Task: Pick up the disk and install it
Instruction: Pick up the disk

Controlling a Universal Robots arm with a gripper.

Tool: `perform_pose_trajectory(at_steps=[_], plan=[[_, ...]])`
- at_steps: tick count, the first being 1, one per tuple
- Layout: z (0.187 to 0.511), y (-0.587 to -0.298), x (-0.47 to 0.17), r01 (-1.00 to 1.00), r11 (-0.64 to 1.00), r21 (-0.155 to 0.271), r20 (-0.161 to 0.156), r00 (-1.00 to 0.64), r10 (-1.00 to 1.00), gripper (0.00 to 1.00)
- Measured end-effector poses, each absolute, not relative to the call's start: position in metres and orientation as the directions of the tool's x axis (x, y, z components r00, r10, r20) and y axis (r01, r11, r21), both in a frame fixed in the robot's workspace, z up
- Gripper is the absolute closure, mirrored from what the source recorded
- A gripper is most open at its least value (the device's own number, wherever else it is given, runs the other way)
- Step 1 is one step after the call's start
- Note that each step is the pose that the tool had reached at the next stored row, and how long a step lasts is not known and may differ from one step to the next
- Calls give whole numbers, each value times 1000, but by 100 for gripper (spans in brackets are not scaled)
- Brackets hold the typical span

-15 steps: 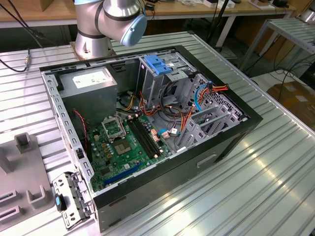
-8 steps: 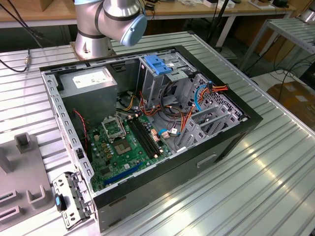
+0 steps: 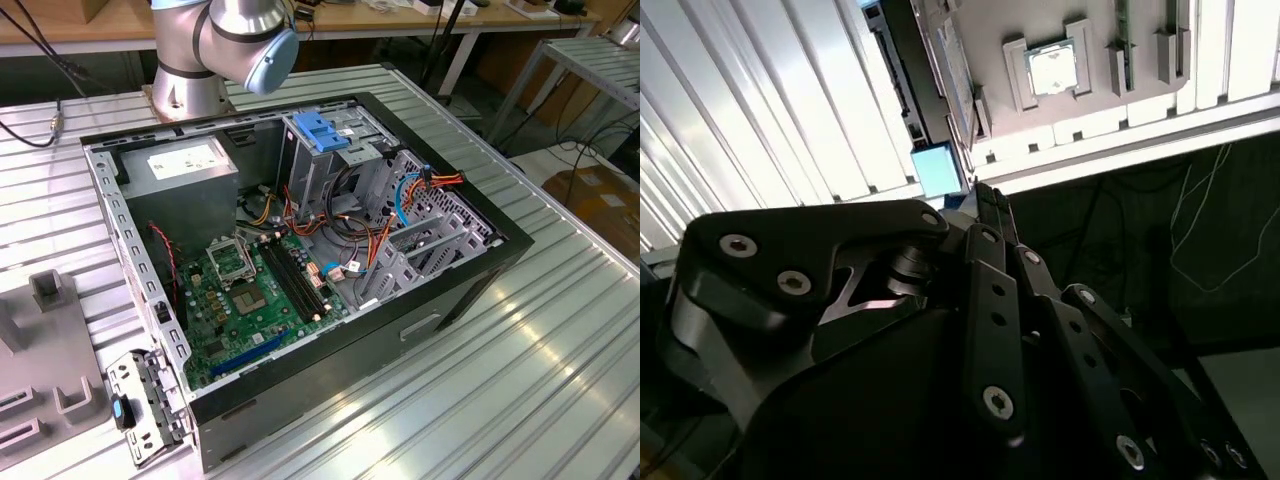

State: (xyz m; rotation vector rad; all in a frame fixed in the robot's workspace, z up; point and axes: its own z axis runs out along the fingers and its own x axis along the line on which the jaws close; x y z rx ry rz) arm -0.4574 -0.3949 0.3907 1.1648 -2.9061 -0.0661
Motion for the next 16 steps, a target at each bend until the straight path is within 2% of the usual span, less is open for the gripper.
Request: perform_pose_trajectory(at_steps=[16], plan=[[390,-395,-457,-848,528,43,-6,-529,-849,89]])
